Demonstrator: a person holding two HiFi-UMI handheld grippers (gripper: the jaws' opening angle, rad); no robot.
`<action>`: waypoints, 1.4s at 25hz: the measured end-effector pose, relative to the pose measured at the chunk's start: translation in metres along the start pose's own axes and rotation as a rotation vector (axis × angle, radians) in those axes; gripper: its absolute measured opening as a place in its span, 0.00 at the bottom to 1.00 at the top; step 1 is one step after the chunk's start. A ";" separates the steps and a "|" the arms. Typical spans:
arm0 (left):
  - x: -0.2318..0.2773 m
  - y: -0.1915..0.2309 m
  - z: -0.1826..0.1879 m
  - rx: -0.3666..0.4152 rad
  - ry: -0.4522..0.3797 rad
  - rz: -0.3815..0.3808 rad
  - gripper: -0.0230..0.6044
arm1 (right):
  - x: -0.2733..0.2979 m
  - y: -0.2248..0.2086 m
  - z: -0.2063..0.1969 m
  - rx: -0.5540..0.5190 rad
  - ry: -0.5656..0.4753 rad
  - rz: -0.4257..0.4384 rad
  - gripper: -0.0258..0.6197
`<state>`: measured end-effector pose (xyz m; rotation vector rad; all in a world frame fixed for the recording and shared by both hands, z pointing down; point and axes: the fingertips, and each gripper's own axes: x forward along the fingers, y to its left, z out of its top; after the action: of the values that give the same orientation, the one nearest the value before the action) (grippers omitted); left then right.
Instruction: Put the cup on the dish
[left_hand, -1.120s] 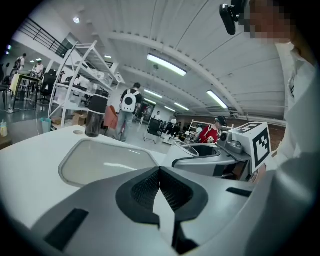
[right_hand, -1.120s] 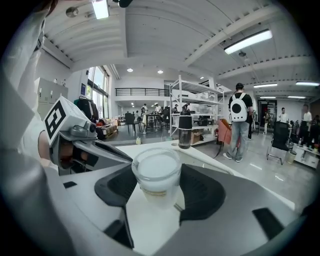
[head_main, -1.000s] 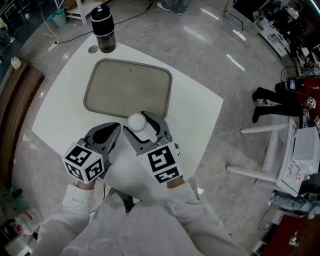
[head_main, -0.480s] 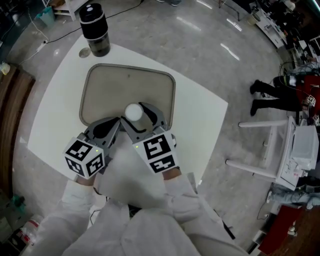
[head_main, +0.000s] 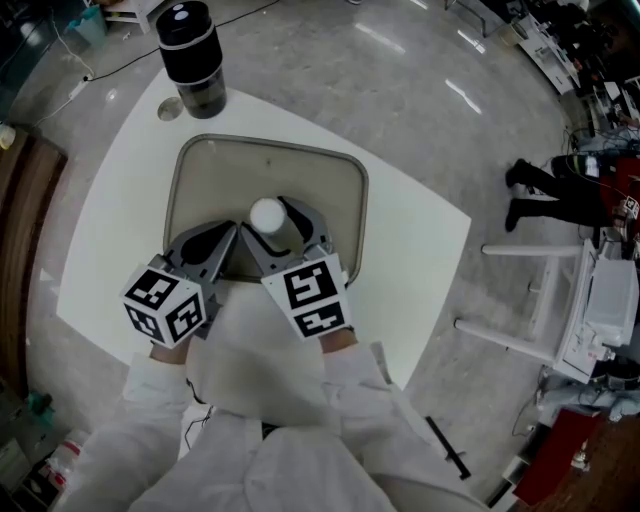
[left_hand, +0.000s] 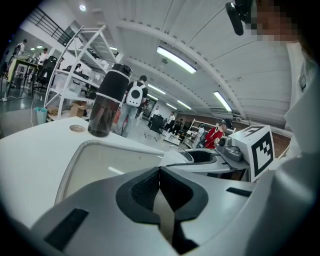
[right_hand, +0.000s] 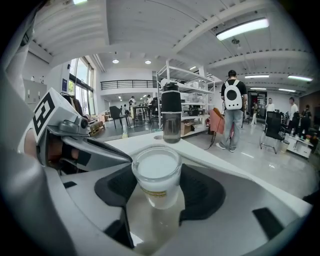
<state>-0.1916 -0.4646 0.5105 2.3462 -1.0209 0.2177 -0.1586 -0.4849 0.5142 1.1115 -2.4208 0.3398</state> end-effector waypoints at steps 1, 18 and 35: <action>0.001 0.003 -0.001 -0.003 0.005 -0.003 0.05 | 0.004 -0.001 0.000 0.004 -0.001 -0.003 0.46; 0.008 0.019 -0.015 -0.017 0.046 -0.014 0.05 | 0.023 -0.013 -0.008 0.037 -0.046 -0.024 0.46; 0.007 0.012 -0.017 -0.012 0.043 0.007 0.05 | 0.020 -0.017 -0.017 0.108 -0.049 -0.037 0.47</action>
<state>-0.1939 -0.4660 0.5324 2.3176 -1.0069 0.2619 -0.1516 -0.5022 0.5389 1.2235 -2.4460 0.4411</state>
